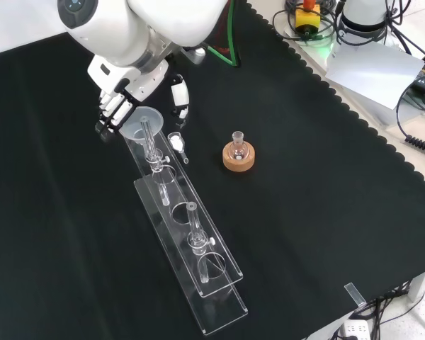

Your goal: Pick up the funnel from the transparent funnel stand.

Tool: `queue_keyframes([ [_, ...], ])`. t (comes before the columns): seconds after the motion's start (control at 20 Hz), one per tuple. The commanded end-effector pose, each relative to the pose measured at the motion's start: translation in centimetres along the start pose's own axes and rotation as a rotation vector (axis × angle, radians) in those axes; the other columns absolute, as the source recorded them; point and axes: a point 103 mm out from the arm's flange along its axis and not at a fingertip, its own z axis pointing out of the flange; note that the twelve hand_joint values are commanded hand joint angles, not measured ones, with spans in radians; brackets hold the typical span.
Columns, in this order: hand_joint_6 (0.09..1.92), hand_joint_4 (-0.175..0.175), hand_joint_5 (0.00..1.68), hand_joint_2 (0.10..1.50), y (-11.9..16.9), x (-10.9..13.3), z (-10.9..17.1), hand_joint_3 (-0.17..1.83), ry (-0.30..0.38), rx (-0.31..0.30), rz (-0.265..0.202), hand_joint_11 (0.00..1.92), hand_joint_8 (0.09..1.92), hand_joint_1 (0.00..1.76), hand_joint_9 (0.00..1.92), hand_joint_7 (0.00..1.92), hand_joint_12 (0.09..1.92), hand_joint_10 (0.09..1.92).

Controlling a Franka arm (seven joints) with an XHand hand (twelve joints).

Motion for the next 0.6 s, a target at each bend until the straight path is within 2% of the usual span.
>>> queue_keyframes([
  [0.05, 0.09, 0.025, 0.09, 0.60, 0.18, 0.02, 0.04, 0.56, -0.012, 0.000, 0.002, 0.46, 0.45, 0.64, 0.18, 0.00, 1.43, 0.87],
  [0.4, 0.09, 0.027, 0.11, 0.60, 0.75, -0.41, 0.23, 0.56, -0.025, 0.023, 0.001, 0.46, 0.47, 0.65, 0.18, 0.00, 1.43, 0.86],
  [0.6, 0.09, 0.030, 0.15, 0.61, 1.06, -0.61, 0.63, 0.56, -0.037, 0.033, 0.003, 0.47, 0.57, 0.67, 0.24, 0.00, 1.42, 0.84],
])
